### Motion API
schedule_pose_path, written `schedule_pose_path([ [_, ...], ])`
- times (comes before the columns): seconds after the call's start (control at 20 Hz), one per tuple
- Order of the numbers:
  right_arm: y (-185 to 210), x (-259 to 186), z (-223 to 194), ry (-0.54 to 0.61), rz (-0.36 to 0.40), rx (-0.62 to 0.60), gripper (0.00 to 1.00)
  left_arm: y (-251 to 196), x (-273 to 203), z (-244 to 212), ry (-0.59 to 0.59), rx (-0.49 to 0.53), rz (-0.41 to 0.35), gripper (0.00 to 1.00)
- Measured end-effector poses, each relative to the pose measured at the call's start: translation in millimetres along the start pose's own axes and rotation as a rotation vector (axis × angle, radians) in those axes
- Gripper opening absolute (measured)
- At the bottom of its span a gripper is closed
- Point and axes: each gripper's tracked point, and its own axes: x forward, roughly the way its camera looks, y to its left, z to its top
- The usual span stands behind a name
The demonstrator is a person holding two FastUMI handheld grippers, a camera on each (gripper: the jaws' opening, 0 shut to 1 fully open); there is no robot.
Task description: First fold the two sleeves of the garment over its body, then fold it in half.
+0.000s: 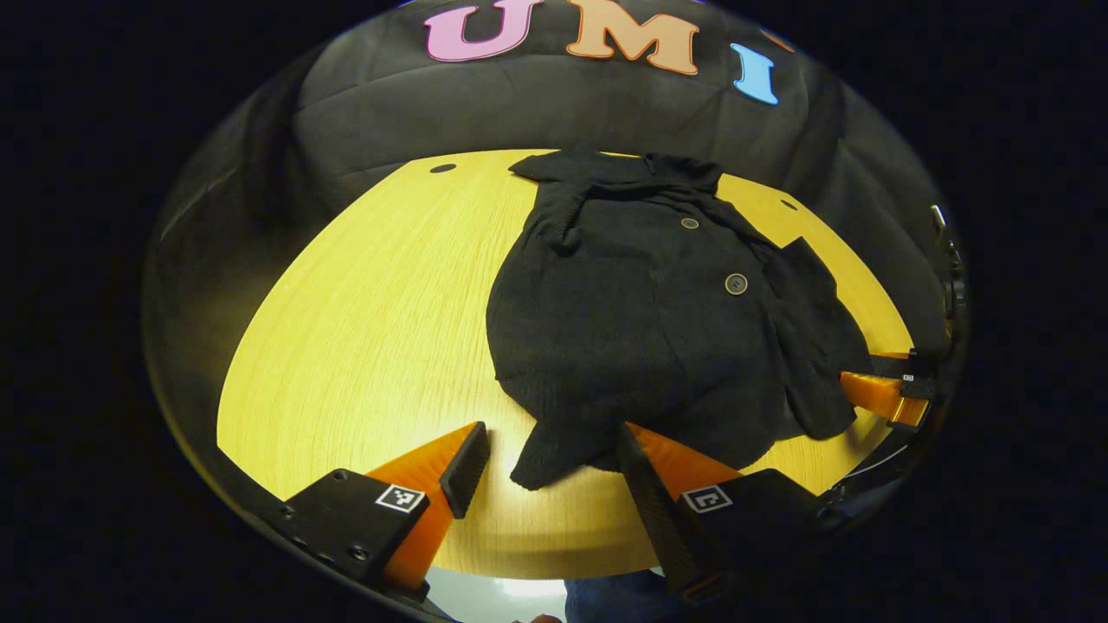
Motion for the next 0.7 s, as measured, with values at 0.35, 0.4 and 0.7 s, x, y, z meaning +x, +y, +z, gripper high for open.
schedule_pose_path([
  [0.35, -2, 2, -3, -0.009, -0.008, -0.041, 0.92, 0, 1, -1, 0.005, 0.025, 0.014, 0.92],
  [0.4, -2, 3, -2, -0.009, -0.006, -0.036, 0.90, -1, 1, 0, 0.005, 0.028, 0.013, 0.90],
  [0.7, -1, 3, -4, -0.001, 0.009, -0.030, 0.60, -11, 4, 0, 0.021, 0.026, 0.012, 0.68],
])
